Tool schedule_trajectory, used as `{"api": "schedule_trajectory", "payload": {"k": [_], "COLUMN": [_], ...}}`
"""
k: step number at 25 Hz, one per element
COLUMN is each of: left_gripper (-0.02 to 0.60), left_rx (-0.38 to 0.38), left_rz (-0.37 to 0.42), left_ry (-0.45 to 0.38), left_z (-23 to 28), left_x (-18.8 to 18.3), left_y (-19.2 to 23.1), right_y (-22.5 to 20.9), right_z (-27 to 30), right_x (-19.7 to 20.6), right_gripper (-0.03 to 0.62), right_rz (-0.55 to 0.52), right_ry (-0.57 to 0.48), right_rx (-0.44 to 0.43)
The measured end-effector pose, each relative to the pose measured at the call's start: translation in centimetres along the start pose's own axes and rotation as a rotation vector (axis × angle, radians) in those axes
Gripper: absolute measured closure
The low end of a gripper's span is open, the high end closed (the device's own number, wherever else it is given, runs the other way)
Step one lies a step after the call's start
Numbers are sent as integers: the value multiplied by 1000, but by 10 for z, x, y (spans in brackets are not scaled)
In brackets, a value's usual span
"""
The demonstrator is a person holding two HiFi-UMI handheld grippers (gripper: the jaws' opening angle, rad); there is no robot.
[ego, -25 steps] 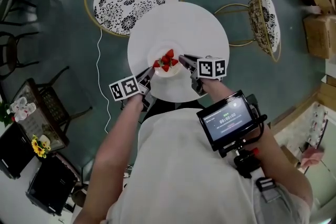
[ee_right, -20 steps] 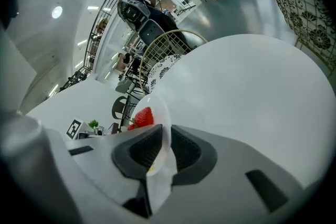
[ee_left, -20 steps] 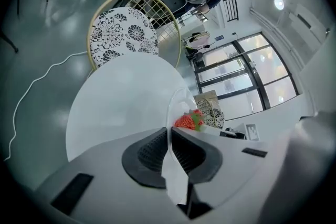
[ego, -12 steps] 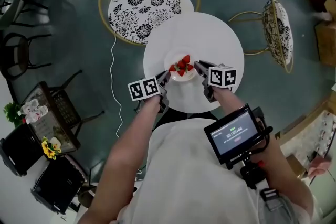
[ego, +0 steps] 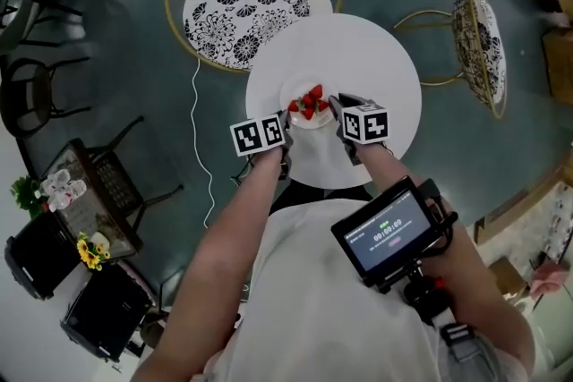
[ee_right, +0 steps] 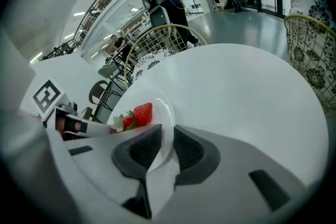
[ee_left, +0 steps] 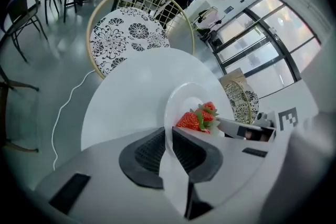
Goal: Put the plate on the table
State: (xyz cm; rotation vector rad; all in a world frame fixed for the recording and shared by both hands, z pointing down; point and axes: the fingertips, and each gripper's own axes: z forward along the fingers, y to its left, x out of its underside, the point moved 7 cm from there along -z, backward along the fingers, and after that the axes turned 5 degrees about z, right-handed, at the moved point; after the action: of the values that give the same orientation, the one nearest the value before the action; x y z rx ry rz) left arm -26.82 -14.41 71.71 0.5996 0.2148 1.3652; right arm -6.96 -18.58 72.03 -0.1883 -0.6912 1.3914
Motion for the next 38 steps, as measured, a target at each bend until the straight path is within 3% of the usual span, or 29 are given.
{"api": "schedule_trajectory", "payload": {"k": [9, 18, 25, 28, 30, 34, 38], "left_gripper": [543, 543, 543, 545, 577, 577, 577], "left_rx": [-70, -96, -59, -43, -30, 55, 64], "left_rz": [137, 112, 97, 89, 86, 60, 103], "left_ry": [2, -158, -228, -268, -288, -269, -338], "left_z": [-2, -36, -47, -47, -49, -58, -67], "left_x": [0, 10, 22, 29, 38, 86, 71], "left_y": [-7, -4, -6, -7, -19, -65, -76], "right_y": [6, -16, -14, -13, -18, -35, -30], "right_z": [-1, -44, -50, -46, -53, -102, -96], "right_x": [2, 0, 4, 6, 9, 45, 24], "right_gripper": [522, 523, 531, 588, 588, 588, 589], "right_rz": [-199, -113, -103, -105, -116, -116, -143], "right_ry": [20, -114, -128, -131, -130, -87, -114], "right_rx": [90, 105, 40, -7, -28, -21, -96]}}
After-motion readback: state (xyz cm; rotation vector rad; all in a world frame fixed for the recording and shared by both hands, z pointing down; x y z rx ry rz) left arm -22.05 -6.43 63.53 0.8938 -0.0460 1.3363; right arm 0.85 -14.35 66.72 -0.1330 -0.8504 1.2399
